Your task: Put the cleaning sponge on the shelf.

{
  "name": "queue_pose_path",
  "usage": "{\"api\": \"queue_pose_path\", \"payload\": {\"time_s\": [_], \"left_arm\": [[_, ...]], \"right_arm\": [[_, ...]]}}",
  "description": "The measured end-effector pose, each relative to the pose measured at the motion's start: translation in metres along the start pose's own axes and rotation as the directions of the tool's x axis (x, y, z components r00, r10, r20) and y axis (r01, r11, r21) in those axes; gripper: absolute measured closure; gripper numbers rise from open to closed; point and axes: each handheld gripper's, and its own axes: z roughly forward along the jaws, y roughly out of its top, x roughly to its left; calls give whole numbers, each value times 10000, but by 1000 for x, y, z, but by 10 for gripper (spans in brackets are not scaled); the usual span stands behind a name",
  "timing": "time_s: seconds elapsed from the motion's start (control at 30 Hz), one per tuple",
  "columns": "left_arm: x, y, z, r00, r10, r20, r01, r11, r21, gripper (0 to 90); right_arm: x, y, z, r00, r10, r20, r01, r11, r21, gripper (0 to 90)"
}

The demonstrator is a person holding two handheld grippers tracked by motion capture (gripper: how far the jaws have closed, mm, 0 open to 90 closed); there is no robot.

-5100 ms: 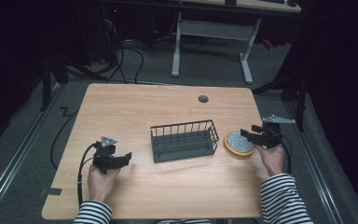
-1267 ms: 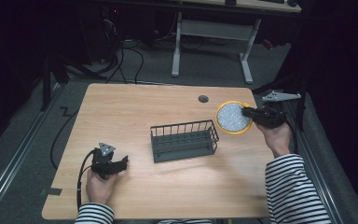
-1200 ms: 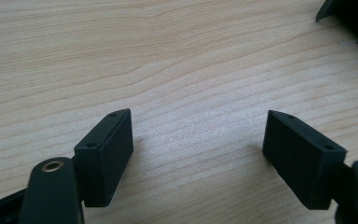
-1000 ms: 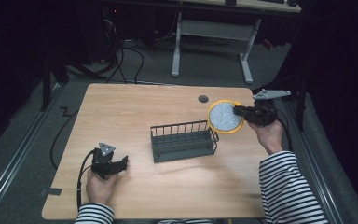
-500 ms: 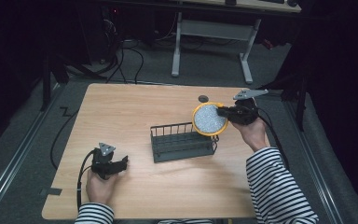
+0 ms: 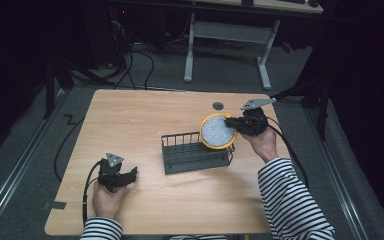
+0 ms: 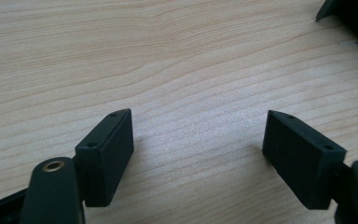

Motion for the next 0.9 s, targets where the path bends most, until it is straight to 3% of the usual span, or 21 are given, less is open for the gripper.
{"api": "queue_pose_path", "payload": {"time_s": [0.47, 0.9], "left_arm": [[-1, 0, 0, 10000, 2, -30, -2, 10000, -15, 255], [-1, 0, 0, 10000, 2, -19, -2, 10000, -6, 255]], "right_arm": [[7, -3, 12, 9994, -352, -12, 352, 9994, -75, 804], [16, -14, 17, 9973, -606, -423, 616, 9978, 231, 806]]}}
